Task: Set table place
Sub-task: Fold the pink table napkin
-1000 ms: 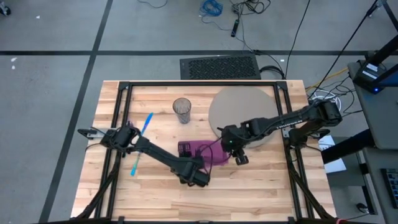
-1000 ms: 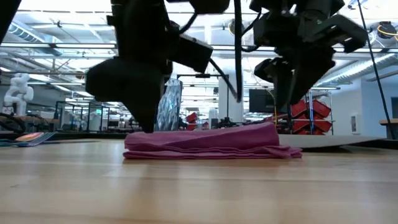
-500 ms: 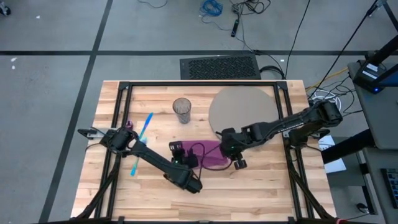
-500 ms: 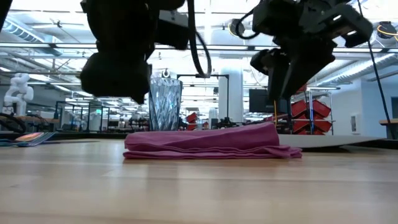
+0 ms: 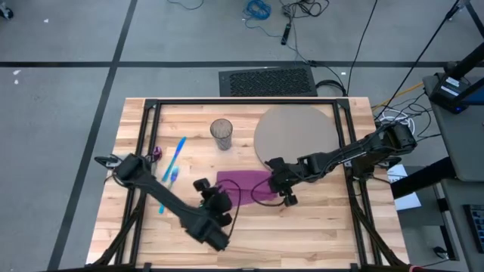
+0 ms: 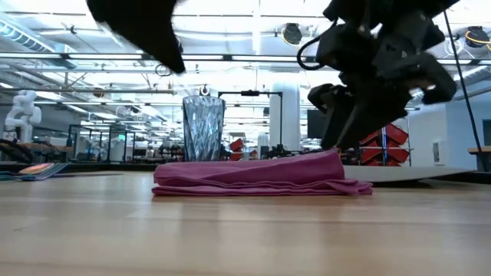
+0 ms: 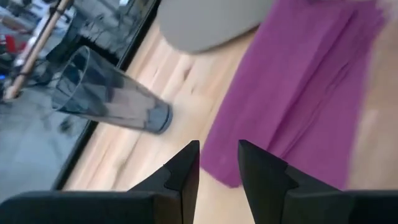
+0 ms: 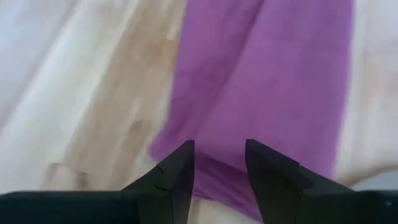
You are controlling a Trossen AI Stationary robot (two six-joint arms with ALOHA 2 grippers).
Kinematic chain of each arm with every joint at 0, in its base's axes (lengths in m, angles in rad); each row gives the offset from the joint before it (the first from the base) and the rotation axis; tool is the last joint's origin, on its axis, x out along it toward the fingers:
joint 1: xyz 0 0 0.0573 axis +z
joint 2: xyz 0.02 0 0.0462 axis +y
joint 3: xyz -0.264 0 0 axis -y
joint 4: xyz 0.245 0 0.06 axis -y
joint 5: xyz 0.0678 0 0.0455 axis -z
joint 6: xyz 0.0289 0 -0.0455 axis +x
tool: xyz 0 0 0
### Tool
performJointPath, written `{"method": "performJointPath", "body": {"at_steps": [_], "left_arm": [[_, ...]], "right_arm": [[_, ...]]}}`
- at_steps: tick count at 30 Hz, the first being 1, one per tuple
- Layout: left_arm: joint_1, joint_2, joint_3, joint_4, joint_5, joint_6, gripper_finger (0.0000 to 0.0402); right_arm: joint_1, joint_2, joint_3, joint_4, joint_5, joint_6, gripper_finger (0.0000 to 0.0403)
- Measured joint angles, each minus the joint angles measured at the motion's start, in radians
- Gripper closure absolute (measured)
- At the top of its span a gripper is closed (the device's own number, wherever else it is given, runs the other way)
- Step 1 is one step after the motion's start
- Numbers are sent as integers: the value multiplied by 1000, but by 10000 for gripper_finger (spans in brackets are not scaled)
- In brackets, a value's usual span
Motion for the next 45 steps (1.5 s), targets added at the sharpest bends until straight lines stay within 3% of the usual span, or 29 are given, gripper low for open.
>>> {"method": "performJointPath", "body": {"at_steps": [5,19,27,30,35,45], "left_arm": [[-40,-53,-20,27,-8,-34,305],[-51,-57,-20,54,-8,-52,305],[-52,-57,-20,82,2,-46,305],[-56,-57,-20,84,9,-46,305],[-58,-57,-20,84,17,-46,305],[-58,-57,-20,96,20,-46,305]], "right_arm": [[-1,0,-26,71,40,-45,275],[9,6,-33,111,-40,10,275],[8,115,-33,164,-32,12,277],[12,154,-33,164,31,-2,298],[62,138,-33,178,130,-62,391],[155,76,-12,109,196,-72,402]]}}
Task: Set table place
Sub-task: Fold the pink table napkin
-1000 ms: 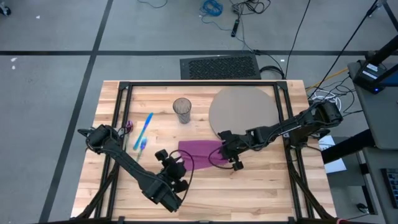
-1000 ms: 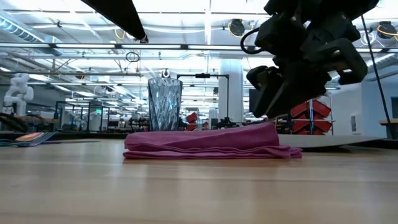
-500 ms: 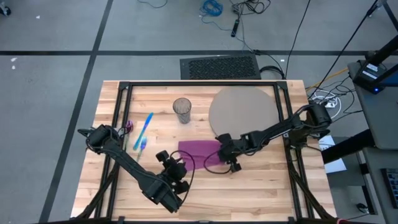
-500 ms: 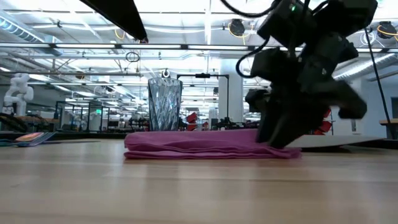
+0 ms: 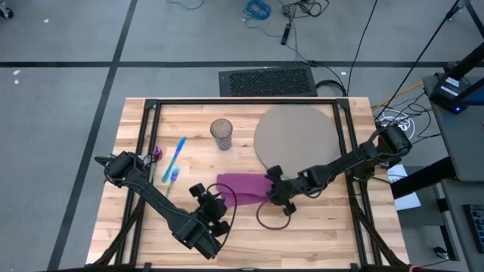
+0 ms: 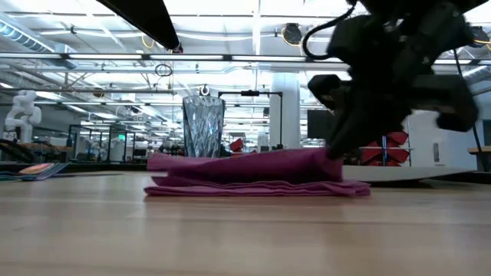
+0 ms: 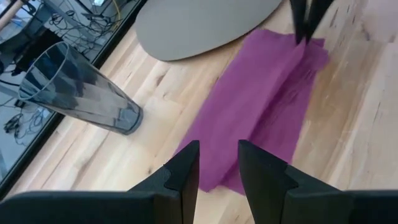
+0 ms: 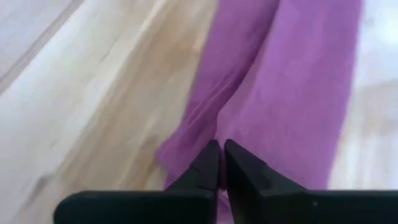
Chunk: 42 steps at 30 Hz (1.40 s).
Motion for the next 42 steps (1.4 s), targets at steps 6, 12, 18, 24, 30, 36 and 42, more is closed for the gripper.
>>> {"method": "performJointPath", "body": {"at_steps": [6,12,18,24,30,36,42], "left_arm": [[0,0,0,10,5,0,305],[2,0,0,19,5,0,305],[3,0,0,34,17,1,305],[17,1,0,76,62,33,305],[38,2,0,154,87,126,305],[38,2,-12,174,103,129,305],[70,3,-103,297,224,160,305]], "right_arm": [[74,1,-1,-187,52,-20,402],[127,-5,0,-280,152,-27,403],[125,-45,0,-282,167,61,399],[158,-53,0,-160,120,61,363],[164,-54,2,-105,162,31,313],[139,-51,0,-112,126,74,284],[139,-16,0,58,123,-10,273]]}}
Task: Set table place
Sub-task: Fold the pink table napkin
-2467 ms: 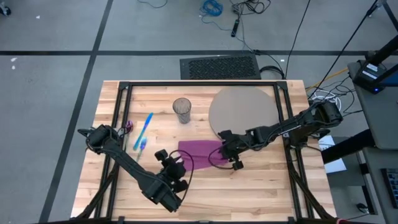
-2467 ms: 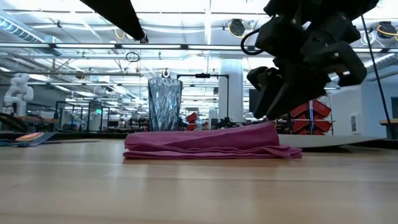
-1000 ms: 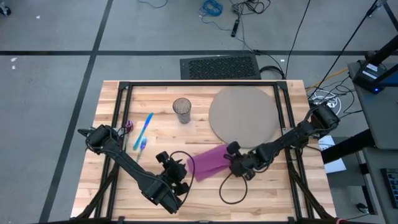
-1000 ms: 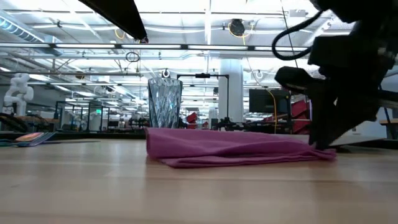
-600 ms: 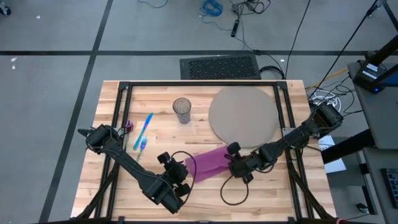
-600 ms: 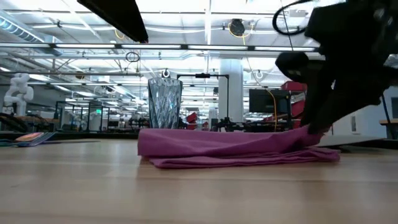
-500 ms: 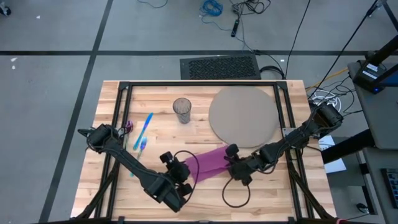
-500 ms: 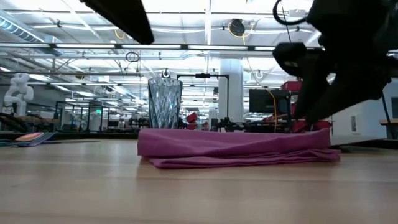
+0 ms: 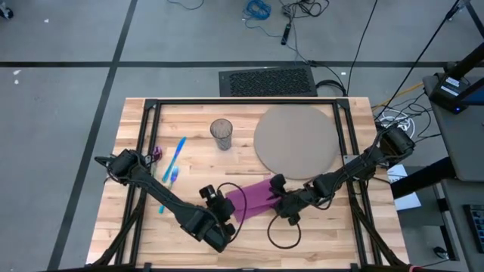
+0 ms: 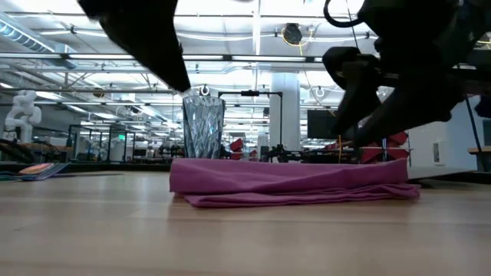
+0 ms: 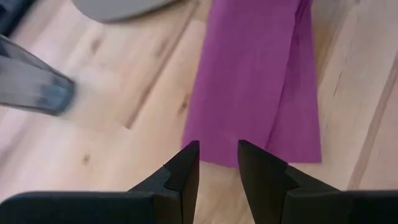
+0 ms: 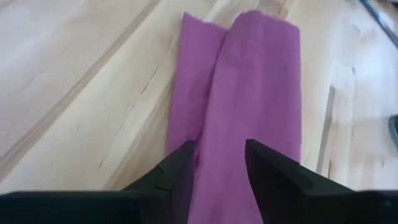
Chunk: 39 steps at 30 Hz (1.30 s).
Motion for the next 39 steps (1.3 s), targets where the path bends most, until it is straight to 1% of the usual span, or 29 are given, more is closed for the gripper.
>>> {"method": "performJointPath", "body": {"at_steps": [3,7,10,14,16,21,24,27,30,36,39], "left_arm": [[5,1,-43,63,26,1,305],[8,1,-72,130,44,30,305],[18,1,-101,268,127,125,305],[31,1,-144,521,282,288,305],[41,1,-166,589,320,309,306],[85,7,-205,569,335,254,306],[100,24,-217,579,383,253,306],[122,57,-227,646,469,261,307],[139,85,-229,697,505,270,307],[146,96,-229,729,509,281,307],[147,96,-229,726,514,281,307]], "right_arm": [[-6,32,1,35,-1,-9,273],[-15,81,0,61,-35,-8,273],[-21,117,0,93,-48,-10,273],[-36,147,1,127,-46,-17,273],[-46,162,0,131,-44,-17,273],[-59,173,0,151,-44,-13,273],[-59,173,0,150,-36,-11,273],[-60,173,0,147,-24,-9,273],[-60,173,0,146,-22,-6,273],[-60,173,0,127,-21,2,275],[-70,173,2,105,-22,11,293]]}}
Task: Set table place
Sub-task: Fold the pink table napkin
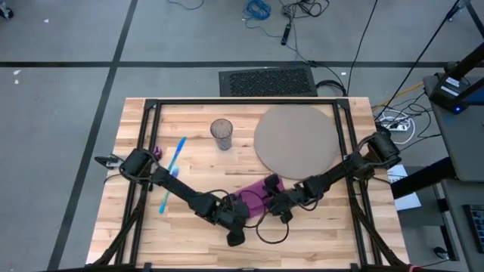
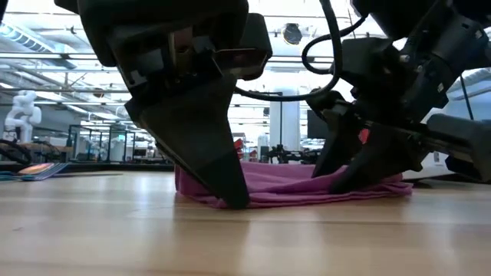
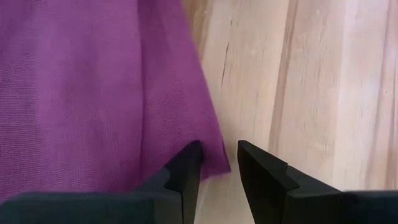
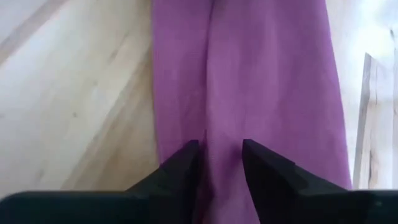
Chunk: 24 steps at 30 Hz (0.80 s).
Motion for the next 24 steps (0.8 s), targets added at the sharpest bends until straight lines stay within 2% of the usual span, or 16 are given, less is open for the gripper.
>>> {"method": "performJointPath", "body": {"at_steps": [7,24], "left_arm": [[0,1,1,-14,10,0,307],[-9,2,-26,-66,17,-30,307]], "right_arm": [[-13,-1,1,-24,-5,-19,393],[31,-15,-3,-20,31,-45,403]]}}
